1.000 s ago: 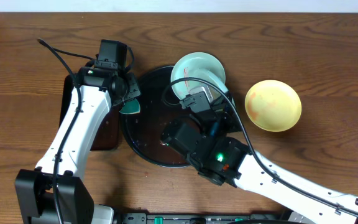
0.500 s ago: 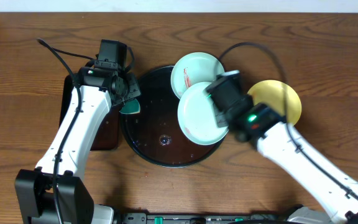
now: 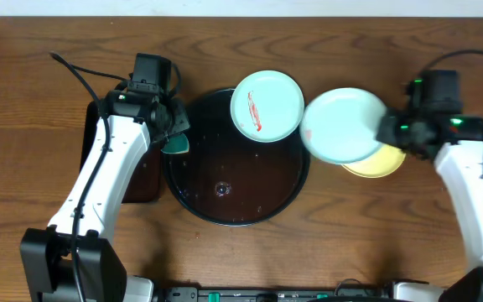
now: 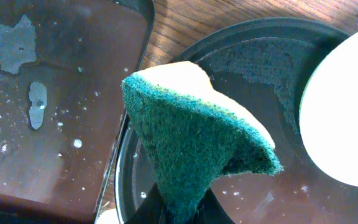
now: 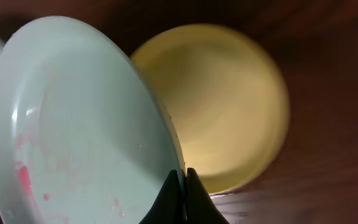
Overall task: Clean dirty plates on tray and stack at the side
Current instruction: 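Lower the light-blue plate onto the yellow plate and release it, then move the right gripper back and grip the last light-blue plate's rim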
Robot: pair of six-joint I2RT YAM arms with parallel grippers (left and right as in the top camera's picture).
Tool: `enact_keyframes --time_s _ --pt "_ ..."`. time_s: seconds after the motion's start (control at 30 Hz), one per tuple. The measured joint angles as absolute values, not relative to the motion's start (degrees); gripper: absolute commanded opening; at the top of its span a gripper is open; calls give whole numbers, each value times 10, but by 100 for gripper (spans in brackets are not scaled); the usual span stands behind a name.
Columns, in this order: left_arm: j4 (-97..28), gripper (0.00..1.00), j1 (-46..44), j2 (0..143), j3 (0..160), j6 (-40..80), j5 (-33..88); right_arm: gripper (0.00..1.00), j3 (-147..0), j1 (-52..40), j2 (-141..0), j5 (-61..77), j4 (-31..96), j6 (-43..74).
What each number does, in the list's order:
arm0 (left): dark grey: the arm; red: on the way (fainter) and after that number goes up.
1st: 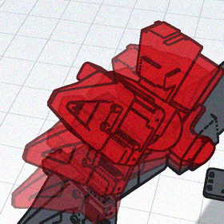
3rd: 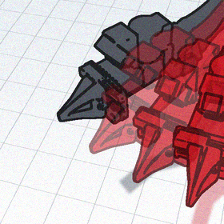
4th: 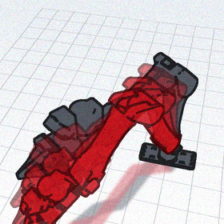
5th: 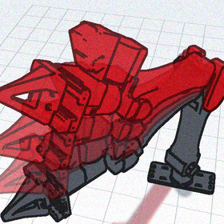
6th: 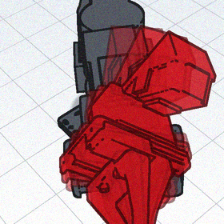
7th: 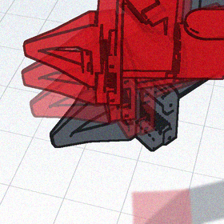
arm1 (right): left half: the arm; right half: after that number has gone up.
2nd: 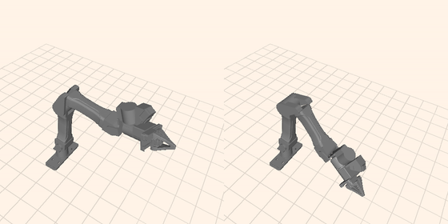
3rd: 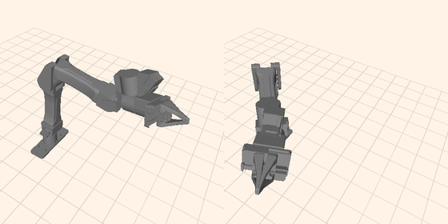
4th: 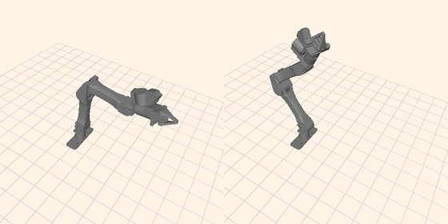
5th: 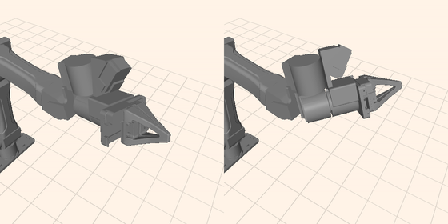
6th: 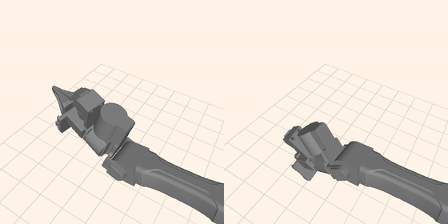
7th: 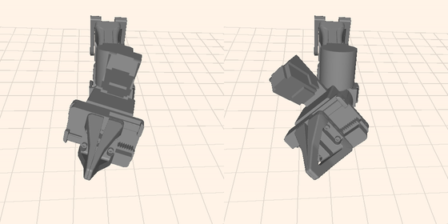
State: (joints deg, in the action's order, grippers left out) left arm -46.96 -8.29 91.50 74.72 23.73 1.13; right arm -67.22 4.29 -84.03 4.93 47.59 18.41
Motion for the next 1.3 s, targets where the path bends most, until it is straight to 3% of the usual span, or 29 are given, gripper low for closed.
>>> enact_keyframes --time_s 0.17,0.47,0.5,0.53,0.57,0.67,1.0,1.3 --pt "-470 8 -83 915 747 237 11 1 -672 89 -871 11 475 177" --pt "-470 8 -83 915 747 237 11 3 -672 92 -973 -37 459 173" --pt "-470 8 -83 915 747 237 11 12 -672 92 -982 -46 457 173" --pt "-470 8 -83 915 747 237 11 29 -672 92 -988 -50 455 174" --pt "-470 8 -83 915 747 237 11 53 -672 92 -994 -54 452 174" --pt "-470 8 -83 915 747 237 11 61 -672 92 -1004 -56 438 169" --pt "-470 8 -83 915 747 237 11 59 -760 73 -1004 91 416 140" --pt "-470 8 -83 915 747 237 11 66 -768 -60 -1025 170 290 96"
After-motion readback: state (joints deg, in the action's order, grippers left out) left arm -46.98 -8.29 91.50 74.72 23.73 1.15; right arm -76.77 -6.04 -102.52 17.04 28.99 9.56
